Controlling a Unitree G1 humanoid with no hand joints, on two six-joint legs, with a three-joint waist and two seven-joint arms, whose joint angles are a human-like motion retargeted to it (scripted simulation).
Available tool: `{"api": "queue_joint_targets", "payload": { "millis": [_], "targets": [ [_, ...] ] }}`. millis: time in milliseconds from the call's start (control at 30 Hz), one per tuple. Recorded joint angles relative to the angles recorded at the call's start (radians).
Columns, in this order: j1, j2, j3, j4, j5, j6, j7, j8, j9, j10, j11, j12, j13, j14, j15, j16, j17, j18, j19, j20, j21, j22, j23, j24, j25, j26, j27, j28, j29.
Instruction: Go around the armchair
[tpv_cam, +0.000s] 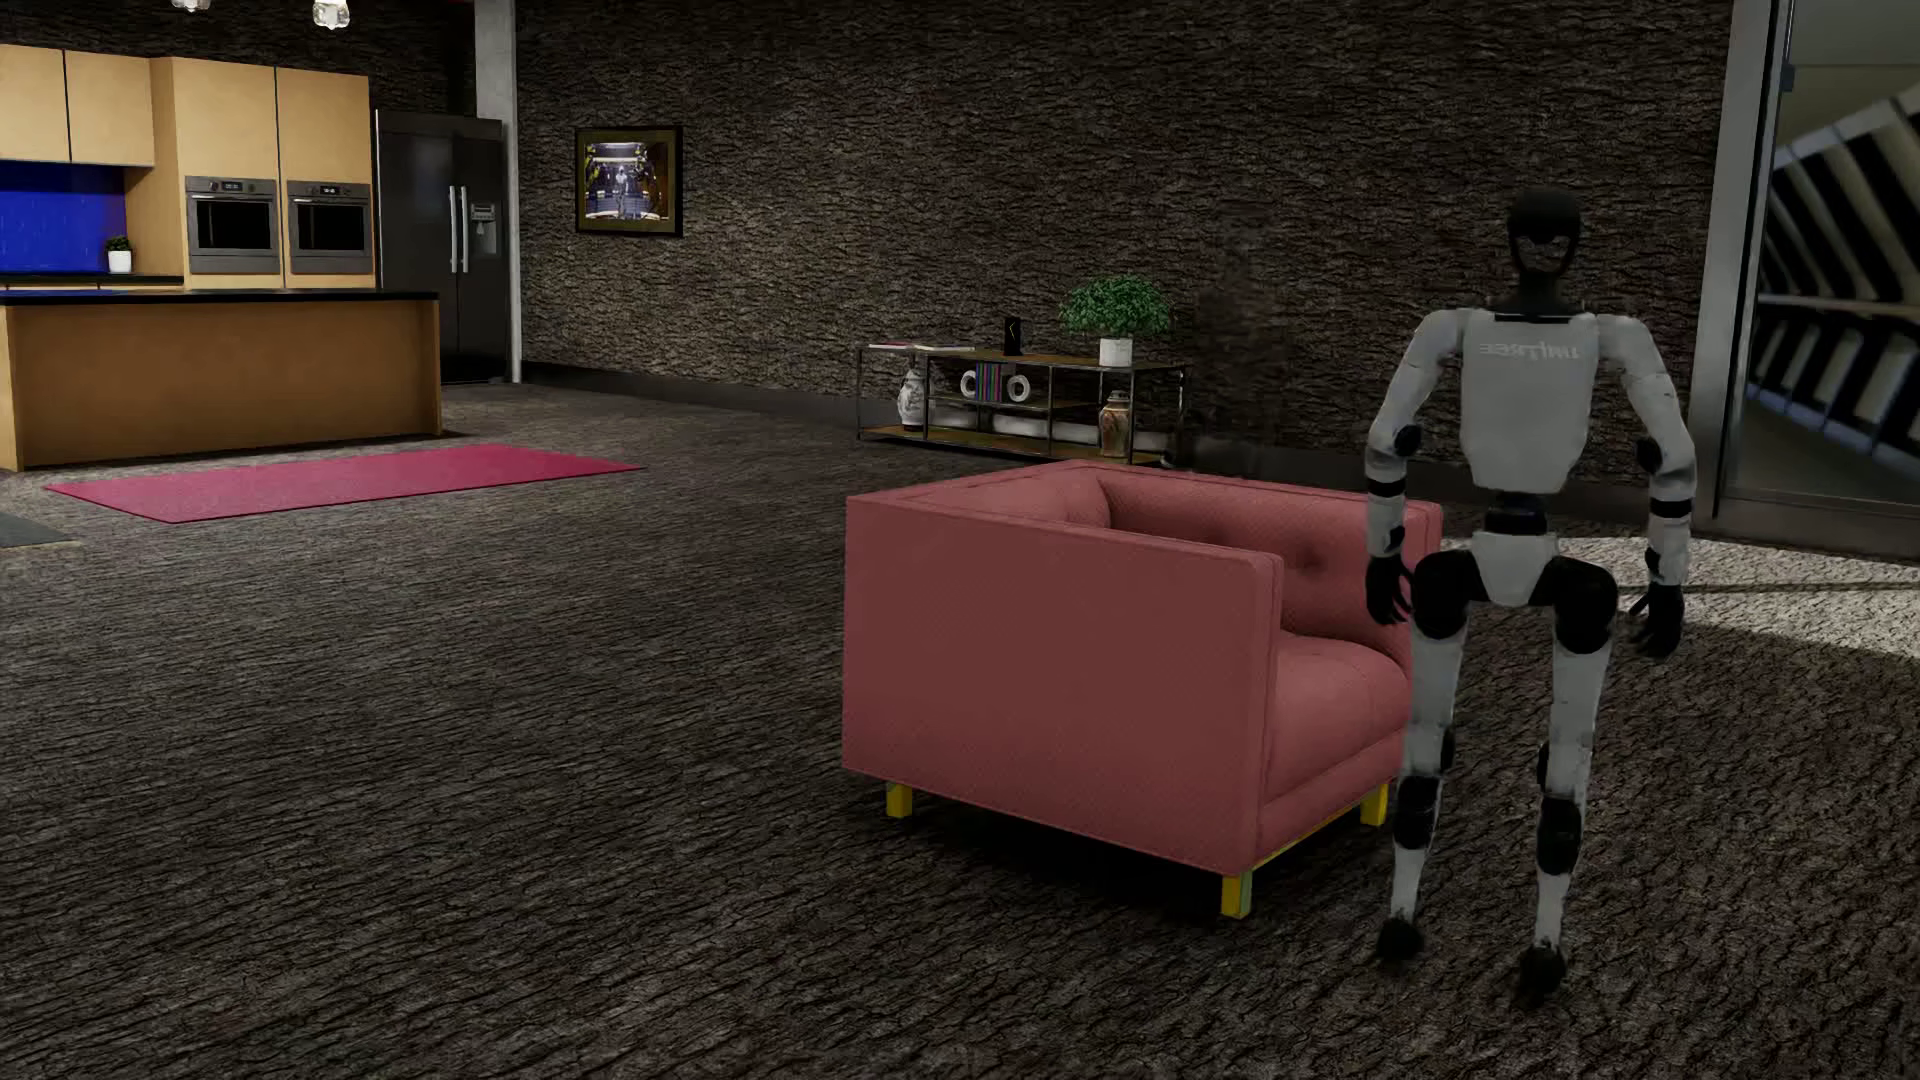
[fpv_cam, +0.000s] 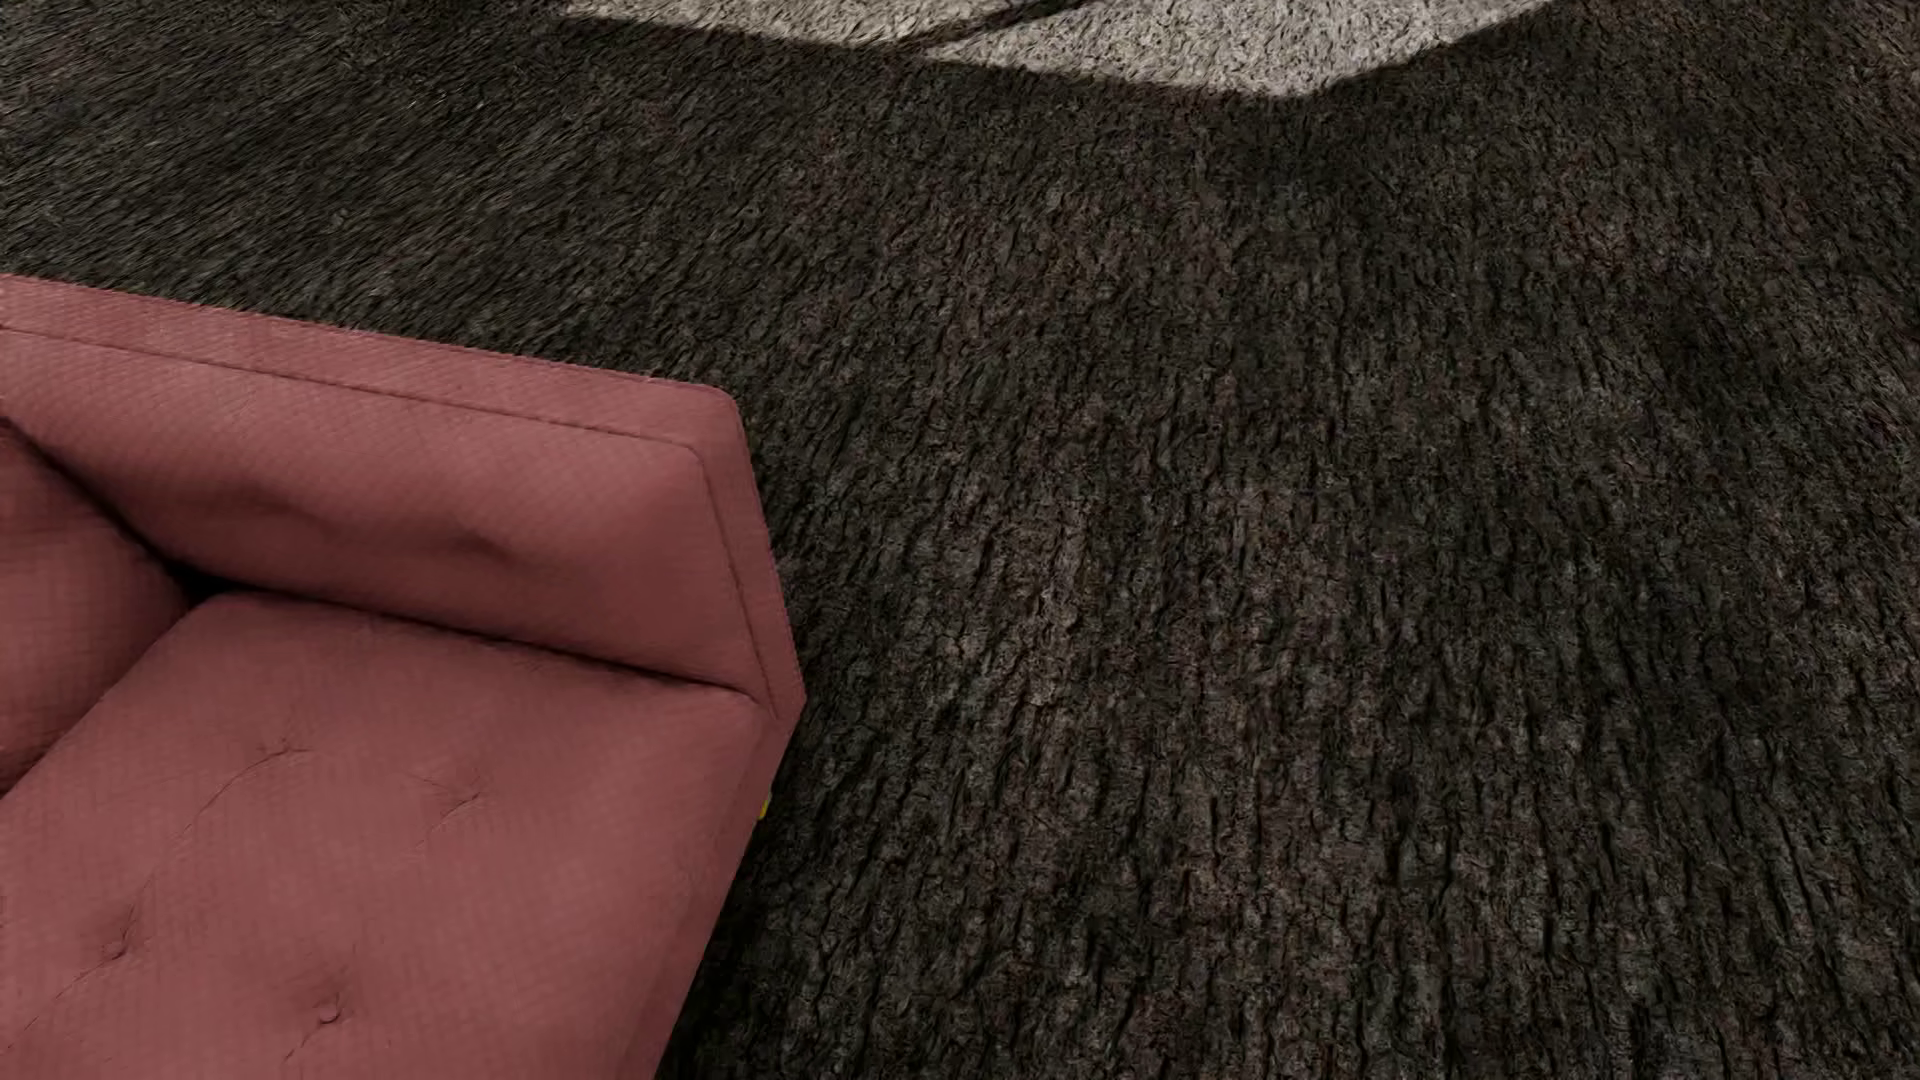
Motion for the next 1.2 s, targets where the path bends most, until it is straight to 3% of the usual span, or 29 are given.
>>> {"api": "queue_joint_targets", "payload": {
  "millis": [233, 433, 700, 800, 900, 1033, 1200],
  "targets": [
    [0.079, 0.011, 0.000, 0.021, 0.013, 0.005, 0.000, 0.000, -0.014, -0.068, -0.018, 0.002, -0.049, -0.048, -0.033, -0.003, 0.037, 0.000, 0.000, -0.112, -0.027, 0.050, -0.037, 0.000, 0.000, 0.000, 0.000, 0.000, 0.000],
    [0.101, -0.003, -0.021, 0.022, 0.014, 0.011, 0.000, 0.000, -0.014, -0.078, -0.010, -0.022, -0.035, -0.081, -0.044, 0.013, 0.071, 0.000, 0.000, -0.069, 0.014, 0.061, -0.118, 0.000, 0.000, 0.000, 0.000, 0.000, 0.000],
    [0.115, -0.027, -0.071, 0.039, 0.045, 0.016, 0.000, 0.000, -0.029, -0.060, 0.034, -0.027, -0.005, -0.153, -0.077, 0.021, 0.061, 0.000, 0.000, -0.016, 0.031, 0.015, -0.026, 0.000, 0.000, 0.000, 0.000, 0.000, 0.000],
    [0.016, -0.004, -0.075, 0.070, 0.068, 0.018, 0.000, 0.000, -0.019, 0.101, 0.029, -0.028, 0.003, -0.123, -0.112, 0.025, 0.056, 0.000, 0.000, 0.018, 0.036, 0.012, 0.012, 0.000, 0.000, 0.000, 0.000, 0.000, 0.000],
    [-0.191, 0.049, -0.039, 0.104, 0.074, 0.005, 0.000, 0.000, 0.009, 0.463, 0.008, -0.035, 0.006, 0.028, -0.155, 0.023, 0.048, 0.000, 0.000, 0.054, 0.054, 0.005, 0.037, 0.000, 0.000, 0.000, 0.000, 0.000, 0.000],
    [-0.405, 0.127, 0.055, 0.069, 0.045, -0.040, 0.000, 0.000, 0.034, 0.823, 0.005, -0.010, 0.015, -0.121, -0.195, 0.022, 0.029, 0.000, 0.000, 0.083, 0.055, -0.033, 0.028, 0.000, 0.000, 0.000, 0.000, 0.000, 0.000],
    [-0.536, 0.203, 0.141, 0.016, 0.006, -0.064, 0.000, 0.000, 0.052, 0.657, 0.018, 0.027, -0.017, -0.002, -0.232, 0.016, 0.014, 0.000, 0.000, 0.049, 0.047, 0.019, 0.030, 0.000, 0.000, 0.000, 0.000, 0.000, 0.000]
  ]
}}
